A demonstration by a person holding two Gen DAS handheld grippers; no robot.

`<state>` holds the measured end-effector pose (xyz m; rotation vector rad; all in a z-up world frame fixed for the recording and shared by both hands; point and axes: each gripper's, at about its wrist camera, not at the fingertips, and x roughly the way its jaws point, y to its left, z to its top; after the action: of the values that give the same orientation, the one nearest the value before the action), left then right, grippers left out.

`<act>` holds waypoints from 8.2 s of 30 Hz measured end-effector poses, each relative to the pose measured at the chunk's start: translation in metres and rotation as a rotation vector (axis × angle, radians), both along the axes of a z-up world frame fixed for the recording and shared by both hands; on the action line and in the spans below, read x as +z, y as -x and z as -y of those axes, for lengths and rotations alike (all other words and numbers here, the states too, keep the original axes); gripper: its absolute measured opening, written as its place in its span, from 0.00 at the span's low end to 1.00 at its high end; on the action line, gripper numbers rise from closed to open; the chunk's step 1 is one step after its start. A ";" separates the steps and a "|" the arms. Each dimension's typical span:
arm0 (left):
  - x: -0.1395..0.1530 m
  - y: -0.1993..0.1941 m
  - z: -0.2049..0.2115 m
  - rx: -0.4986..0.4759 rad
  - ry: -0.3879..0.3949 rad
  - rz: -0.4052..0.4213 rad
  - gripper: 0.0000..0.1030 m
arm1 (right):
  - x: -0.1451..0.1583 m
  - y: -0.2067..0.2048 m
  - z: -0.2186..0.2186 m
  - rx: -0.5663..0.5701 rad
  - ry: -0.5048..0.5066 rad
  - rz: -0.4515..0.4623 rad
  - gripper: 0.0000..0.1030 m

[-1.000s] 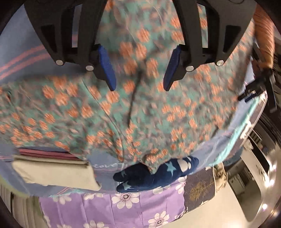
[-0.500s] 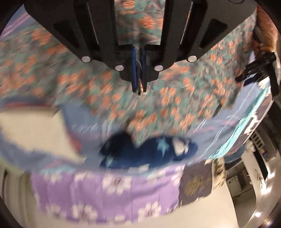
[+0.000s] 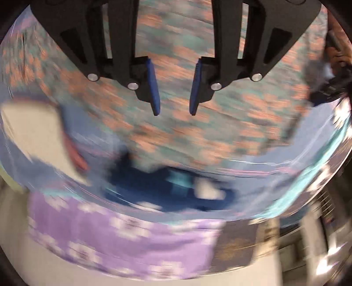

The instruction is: Fold small clothes

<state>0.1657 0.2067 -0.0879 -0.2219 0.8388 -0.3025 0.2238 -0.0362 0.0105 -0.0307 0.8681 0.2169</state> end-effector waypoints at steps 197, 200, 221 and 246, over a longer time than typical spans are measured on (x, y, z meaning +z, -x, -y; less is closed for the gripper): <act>0.004 -0.038 0.144 -0.135 -0.211 0.036 0.65 | -0.076 0.014 0.201 -0.426 -0.236 -0.141 0.06; 0.004 -0.039 0.144 -0.140 -0.199 0.032 0.68 | -0.070 0.022 0.202 -0.474 -0.225 -0.121 0.24; 0.062 -0.127 0.096 0.054 -0.247 0.045 0.29 | -0.023 0.013 0.168 -0.467 0.042 0.079 0.44; 0.022 -0.172 0.197 -0.086 -0.567 0.131 0.25 | -0.054 -0.072 0.158 -0.307 -0.307 -0.013 0.22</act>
<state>0.3376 0.0101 -0.0656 0.3609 0.7736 -0.1478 0.2954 -0.1945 -0.0430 0.3887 0.8334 0.0607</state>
